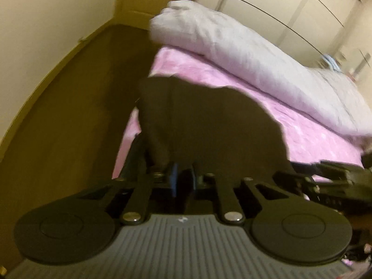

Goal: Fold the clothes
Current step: 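Carry the held shirt with both tools toward the clothes stack on the floor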

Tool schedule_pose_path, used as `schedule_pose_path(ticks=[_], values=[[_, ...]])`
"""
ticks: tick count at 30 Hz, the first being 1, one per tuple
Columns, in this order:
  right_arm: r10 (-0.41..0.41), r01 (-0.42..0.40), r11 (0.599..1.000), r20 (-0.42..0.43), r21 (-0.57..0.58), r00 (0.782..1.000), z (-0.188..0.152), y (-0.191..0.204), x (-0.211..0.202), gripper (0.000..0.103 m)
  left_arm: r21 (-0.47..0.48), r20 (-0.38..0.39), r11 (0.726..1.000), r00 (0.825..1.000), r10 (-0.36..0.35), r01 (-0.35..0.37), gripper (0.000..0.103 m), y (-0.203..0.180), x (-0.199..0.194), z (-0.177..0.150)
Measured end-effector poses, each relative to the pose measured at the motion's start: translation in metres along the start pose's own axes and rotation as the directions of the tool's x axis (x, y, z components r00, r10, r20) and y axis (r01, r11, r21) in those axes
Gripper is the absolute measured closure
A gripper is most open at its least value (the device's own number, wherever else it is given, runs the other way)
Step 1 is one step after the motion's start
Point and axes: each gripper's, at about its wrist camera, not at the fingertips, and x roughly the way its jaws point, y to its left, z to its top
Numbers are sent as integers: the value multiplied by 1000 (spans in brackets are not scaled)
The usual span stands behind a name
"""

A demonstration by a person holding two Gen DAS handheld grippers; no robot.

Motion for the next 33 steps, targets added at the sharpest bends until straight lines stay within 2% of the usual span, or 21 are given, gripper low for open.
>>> schedule_pose_path(ticks=[1, 3, 8, 11, 14, 18, 20, 22, 24, 26, 29, 33], values=[[-12, 12, 1000, -11, -22, 1000, -6, 1, 6, 58, -58, 9, 998, 1000, -3, 4, 99, 8, 1, -1], [-9, 9, 1000, 2, -14, 1000, -5, -1, 1, 58, -102, 16, 995, 1000, -1, 2, 100, 14, -2, 3], [-15, 17, 999, 61, -33, 998, -11, 8, -41, 58, 38, 27, 997, 998, 60, -61, 100, -14, -33, 3], [-16, 17, 997, 14, -75, 1000, -28, 17, -39, 58, 61, 13, 996, 998, 66, -66, 89, -25, -43, -10], [-57, 51, 993, -58, -105, 997, -45, 25, -28, 58, 75, -47, 987, 988, 146, -142, 91, -26, -38, -33], [-64, 63, 994, -6, -88, 998, -43, 34, -55, 58, 56, -41, 982, 983, 181, -179, 90, -30, -62, -46], [-65, 65, 993, 6, -99, 998, -46, 41, -63, 58, 58, -69, 978, 977, 204, -200, 90, -32, -64, -53], [-68, 62, 994, -64, -93, 996, -54, 43, -48, 58, 54, -121, 970, 962, 243, -238, 90, -30, -56, -60], [-84, 73, 995, -169, -69, 982, -67, 43, -30, 58, 37, -140, 965, 955, 262, -260, 90, -34, -61, -64], [-45, 48, 999, -162, 12, 986, -70, 40, -39, 58, 28, -146, 960, 949, 279, -278, 88, -42, -72, -69], [-35, 40, 998, -120, 40, 992, -72, 45, -66, 57, 23, -164, 952, 938, 304, -305, 84, -56, -95, -77], [-35, 43, 995, -93, 86, 995, -67, 48, -93, 57, 0, -138, 956, 947, 291, -294, 79, -77, -130, -81]])
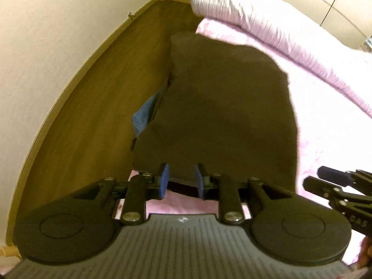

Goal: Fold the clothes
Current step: 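Carry the held shirt with both tools toward the clothes stack on the floor, then lower the shirt onto the clothes stack and open both tools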

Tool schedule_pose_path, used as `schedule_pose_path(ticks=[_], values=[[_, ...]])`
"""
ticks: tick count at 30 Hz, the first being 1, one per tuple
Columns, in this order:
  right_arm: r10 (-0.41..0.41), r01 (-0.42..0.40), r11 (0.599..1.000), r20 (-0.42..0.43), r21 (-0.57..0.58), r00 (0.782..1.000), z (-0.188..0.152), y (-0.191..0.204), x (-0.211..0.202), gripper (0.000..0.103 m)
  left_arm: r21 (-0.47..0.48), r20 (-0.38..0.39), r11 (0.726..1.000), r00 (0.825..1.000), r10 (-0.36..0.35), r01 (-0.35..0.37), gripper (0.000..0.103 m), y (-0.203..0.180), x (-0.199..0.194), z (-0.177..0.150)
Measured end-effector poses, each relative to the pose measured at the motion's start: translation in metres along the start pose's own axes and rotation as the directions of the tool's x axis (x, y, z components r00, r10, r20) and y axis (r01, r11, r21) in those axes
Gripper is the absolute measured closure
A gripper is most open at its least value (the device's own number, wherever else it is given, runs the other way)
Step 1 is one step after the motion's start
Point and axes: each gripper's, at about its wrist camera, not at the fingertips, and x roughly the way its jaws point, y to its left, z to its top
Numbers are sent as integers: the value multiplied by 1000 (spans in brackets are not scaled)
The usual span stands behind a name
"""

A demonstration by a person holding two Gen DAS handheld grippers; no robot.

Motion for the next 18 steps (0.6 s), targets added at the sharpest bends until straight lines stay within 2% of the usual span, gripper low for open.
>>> schedule_pose_path(ticks=[5, 8, 10, 14, 18], values=[[-23, 23, 1000, 17, 8, 1000, 18, 9, -29, 57, -3, 49, 1000, 999, 15, -15, 76, -21, -42, 1], [-17, 17, 1000, 52, -3, 998, 28, 12, -49, 57, -2, 82, 999, 995, 51, -51, 76, -38, -65, 0], [15, -14, 1000, 64, -11, 998, 31, 9, -60, 57, -13, 109, 997, 991, 74, -73, 76, -51, -75, -5], [69, -71, 997, 42, 33, 997, 33, -12, -77, 57, -54, 124, 986, 979, 162, -157, 76, -78, -85, -19], [124, -124, 992, 14, 7, 992, 32, -44, -103, 57, -143, 131, 974, 973, 192, -173, 75, -109, -100, -45]])
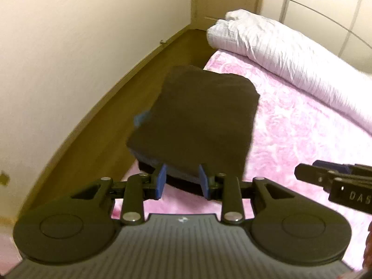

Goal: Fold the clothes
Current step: 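Lower the shirt onto the clothes stack and open both tools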

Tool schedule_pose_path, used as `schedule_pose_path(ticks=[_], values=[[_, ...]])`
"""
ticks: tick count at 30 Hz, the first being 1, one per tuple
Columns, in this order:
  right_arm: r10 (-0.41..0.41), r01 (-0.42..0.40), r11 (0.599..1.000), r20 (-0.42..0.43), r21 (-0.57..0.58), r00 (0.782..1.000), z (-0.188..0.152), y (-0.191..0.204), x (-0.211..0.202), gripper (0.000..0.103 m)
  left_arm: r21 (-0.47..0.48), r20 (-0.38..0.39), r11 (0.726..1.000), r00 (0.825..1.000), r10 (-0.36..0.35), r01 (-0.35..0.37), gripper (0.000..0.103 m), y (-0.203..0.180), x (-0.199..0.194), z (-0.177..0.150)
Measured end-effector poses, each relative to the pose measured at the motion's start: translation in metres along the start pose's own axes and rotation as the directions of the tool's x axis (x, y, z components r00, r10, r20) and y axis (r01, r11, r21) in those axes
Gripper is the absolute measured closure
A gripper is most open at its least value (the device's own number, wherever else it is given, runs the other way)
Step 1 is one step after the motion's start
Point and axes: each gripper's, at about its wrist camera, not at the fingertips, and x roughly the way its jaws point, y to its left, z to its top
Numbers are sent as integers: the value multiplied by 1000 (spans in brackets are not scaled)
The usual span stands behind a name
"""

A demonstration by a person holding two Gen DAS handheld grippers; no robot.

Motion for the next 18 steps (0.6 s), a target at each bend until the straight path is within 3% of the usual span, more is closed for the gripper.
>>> schedule_pose_path(ticks=[3, 8, 12, 16, 18], values=[[26, -27, 998, -17, -53, 1000, -4, -23, -25, 57, -62, 1, 998, 1000, 24, -24, 69, -27, -19, -19], [88, -90, 994, -29, -58, 996, -13, -64, -67, 57, -124, 22, 990, 997, 75, -72, 68, -74, -53, -49], [76, -79, 993, -39, -86, 996, -19, -85, -95, 57, -186, 51, 979, 994, 92, -81, 68, -104, -79, -70], [-3, -3, 990, -43, -142, 999, -26, -95, -117, 57, -219, 73, 968, 987, 144, -125, 68, -128, -97, -83], [22, -30, 988, -49, -155, 999, -30, -102, -127, 57, -231, 69, 961, 983, 170, -150, 68, -138, -102, -86]])
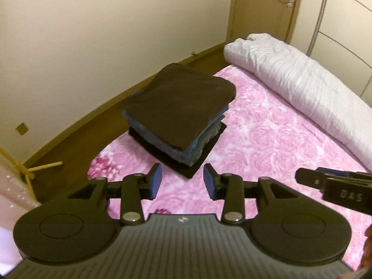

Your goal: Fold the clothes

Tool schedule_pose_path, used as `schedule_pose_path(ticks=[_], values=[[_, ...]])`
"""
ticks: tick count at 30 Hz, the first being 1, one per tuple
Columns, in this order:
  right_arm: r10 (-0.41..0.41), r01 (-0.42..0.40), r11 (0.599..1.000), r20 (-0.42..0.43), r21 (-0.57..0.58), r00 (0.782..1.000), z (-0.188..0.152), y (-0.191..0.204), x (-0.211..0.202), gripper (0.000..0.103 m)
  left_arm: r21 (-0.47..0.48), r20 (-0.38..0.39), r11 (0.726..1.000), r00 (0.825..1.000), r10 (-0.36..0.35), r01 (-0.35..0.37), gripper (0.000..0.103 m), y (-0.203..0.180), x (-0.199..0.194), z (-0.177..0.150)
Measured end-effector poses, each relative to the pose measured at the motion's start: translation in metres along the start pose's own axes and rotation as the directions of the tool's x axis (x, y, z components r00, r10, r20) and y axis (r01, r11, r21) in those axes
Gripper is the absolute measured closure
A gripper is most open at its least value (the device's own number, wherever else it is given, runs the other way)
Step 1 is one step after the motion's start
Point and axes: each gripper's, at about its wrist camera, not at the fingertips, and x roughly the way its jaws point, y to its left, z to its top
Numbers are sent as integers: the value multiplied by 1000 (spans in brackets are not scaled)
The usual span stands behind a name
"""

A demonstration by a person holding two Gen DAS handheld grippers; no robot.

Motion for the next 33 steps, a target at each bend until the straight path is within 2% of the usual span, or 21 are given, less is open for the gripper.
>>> schedule_pose_path(ticks=[3, 7, 16, 27, 33], values=[[46, -46, 999, 3, 2, 999, -4, -8, -12, 57, -29, 5, 1000, 1000, -3, 3, 68, -7, -10, -5], [84, -84, 996, -16, -16, 996, 0, -16, -17, 57, -46, -1, 998, 999, 46, -46, 68, -16, -15, -11], [-6, -13, 988, -126, -154, 992, 5, -14, 16, 57, -132, -68, 988, 995, 73, -81, 68, -19, 2, -29], [2, -44, 979, -205, -200, 979, 14, -24, 61, 57, -143, -142, 982, 984, 107, -127, 68, -26, 41, -24], [3, -60, 975, -254, -215, 967, 22, -30, 84, 57, -161, -179, 980, 980, 89, -118, 68, -32, 62, -23]])
